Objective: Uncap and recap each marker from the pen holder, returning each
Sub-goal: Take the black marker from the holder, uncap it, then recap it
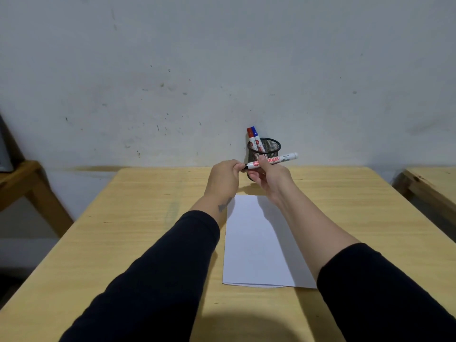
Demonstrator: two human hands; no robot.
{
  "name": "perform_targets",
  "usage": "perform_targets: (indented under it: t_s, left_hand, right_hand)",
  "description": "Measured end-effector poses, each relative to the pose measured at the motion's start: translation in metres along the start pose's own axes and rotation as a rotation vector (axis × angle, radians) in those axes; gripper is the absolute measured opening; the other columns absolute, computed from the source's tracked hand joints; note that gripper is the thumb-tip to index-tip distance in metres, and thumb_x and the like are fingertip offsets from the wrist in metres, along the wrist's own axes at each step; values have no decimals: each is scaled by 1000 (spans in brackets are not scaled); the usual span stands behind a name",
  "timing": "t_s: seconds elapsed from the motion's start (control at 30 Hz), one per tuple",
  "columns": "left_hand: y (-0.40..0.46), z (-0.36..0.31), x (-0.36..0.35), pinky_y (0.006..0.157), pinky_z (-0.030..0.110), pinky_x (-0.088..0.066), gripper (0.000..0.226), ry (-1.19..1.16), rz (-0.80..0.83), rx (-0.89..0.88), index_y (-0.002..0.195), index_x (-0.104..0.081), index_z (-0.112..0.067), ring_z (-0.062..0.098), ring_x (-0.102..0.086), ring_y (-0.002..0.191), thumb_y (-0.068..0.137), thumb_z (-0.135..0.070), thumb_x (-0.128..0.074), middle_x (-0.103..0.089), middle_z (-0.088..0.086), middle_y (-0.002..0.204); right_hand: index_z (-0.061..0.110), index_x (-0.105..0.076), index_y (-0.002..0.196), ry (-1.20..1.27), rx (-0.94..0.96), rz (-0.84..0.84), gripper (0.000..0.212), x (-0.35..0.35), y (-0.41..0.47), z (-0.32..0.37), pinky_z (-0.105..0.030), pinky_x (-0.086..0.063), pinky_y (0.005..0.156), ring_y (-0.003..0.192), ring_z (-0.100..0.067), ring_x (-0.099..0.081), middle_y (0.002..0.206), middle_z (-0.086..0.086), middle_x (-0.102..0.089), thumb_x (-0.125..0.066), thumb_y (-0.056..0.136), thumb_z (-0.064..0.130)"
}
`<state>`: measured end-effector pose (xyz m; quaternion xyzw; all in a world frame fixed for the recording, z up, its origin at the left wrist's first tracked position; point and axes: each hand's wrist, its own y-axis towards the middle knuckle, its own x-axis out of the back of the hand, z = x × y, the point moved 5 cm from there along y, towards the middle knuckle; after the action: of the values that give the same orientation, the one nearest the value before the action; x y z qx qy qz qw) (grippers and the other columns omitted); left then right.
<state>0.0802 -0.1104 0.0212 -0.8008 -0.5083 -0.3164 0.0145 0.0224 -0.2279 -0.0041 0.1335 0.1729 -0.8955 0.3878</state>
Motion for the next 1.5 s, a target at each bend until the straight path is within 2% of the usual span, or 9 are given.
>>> perform_targets:
  t_s: [0.2, 0.37, 0.63, 0.8, 0.9, 1.03, 1.13, 1.27, 1.5]
  left_hand:
    - [10, 5, -1, 68, 29, -37, 40, -60, 185, 212, 100, -67, 4, 16, -38, 59, 100, -27, -41, -43, -1, 63]
    - [6, 16, 3, 49, 18, -32, 32, -327, 307, 483, 90, -60, -5, 10, -33, 53, 102, -25, -37, -47, -3, 55]
    - [21, 24, -5, 59, 20, -39, 9, 278, 254, 181, 89, -71, -9, 15, -55, 78, 85, -13, -64, -63, 1, 85]
    - [22, 42, -22, 66, 23, -45, 16, 361, 275, 230, 93, -74, -10, 18, -60, 83, 83, -11, -62, -71, 6, 98]
    - [18, 48, -22, 78, 25, -47, 31, 336, 259, 198, 116, -67, -12, 20, -60, 100, 87, -22, -63, -67, 7, 115]
    - [0, 59, -7, 106, 39, -38, 61, 468, 225, 41, 143, -40, -16, 22, -44, 130, 92, -49, -48, -48, 3, 139]
    - [-18, 77, 1, 120, 46, -12, 81, 655, 355, 27, 152, -17, -17, 17, -15, 148, 89, -65, -36, -22, -2, 160]
    - [-33, 90, 0, 121, 47, 2, 89, 741, 410, 22, 153, -6, -18, 10, 2, 150, 86, -72, -26, -1, -6, 163]
    - [-34, 90, 0, 121, 47, 0, 88, 752, 372, 5, 153, -7, -19, 11, 2, 150, 86, -73, -25, -2, -6, 163]
  right_hand:
    - [-3, -63, 99, -94, 90, 73, 28, 0, 10, 0, -24, -55, 76, 95, -30, -67, 97, -19, -67, -54, 96, 23]
    - [9, -59, 85, 54, 107, 22, 19, 20, 15, 10, -18, -56, 63, 77, -15, -63, 86, -9, -63, -50, 98, 21]
    - [11, -61, 86, -104, 113, -50, 22, 28, 5, -3, -22, -53, 62, 65, -12, -59, 78, -5, -63, -59, 93, 32]
    - [11, -60, 88, 0, 138, -116, 25, 26, -6, -9, -17, -41, 46, 56, -9, -49, 73, -2, -60, -63, 89, 36]
    - [12, -58, 80, -38, 156, -153, 26, 26, -10, -5, -17, -39, 40, 46, -9, -44, 66, -1, -57, -67, 87, 35]
    - [10, -60, 73, -102, 155, -120, 22, 18, -11, -6, -16, -40, 38, 44, -11, -48, 61, -4, -58, -68, 87, 25]
    - [5, -64, 82, -94, 171, -46, 17, 4, -10, -14, -19, -43, 40, 44, -12, -52, 64, -7, -61, -63, 90, 20]
    - [1, -65, 98, -86, 141, 79, 14, -17, -9, -23, -22, -45, 41, 44, -11, -52, 73, -12, -60, -62, 90, 12]
    - [-10, -63, 71, -541, 347, -44, 36, -18, -4, -38, -14, -45, 49, 50, -9, -59, 62, -13, -64, -62, 88, 22]
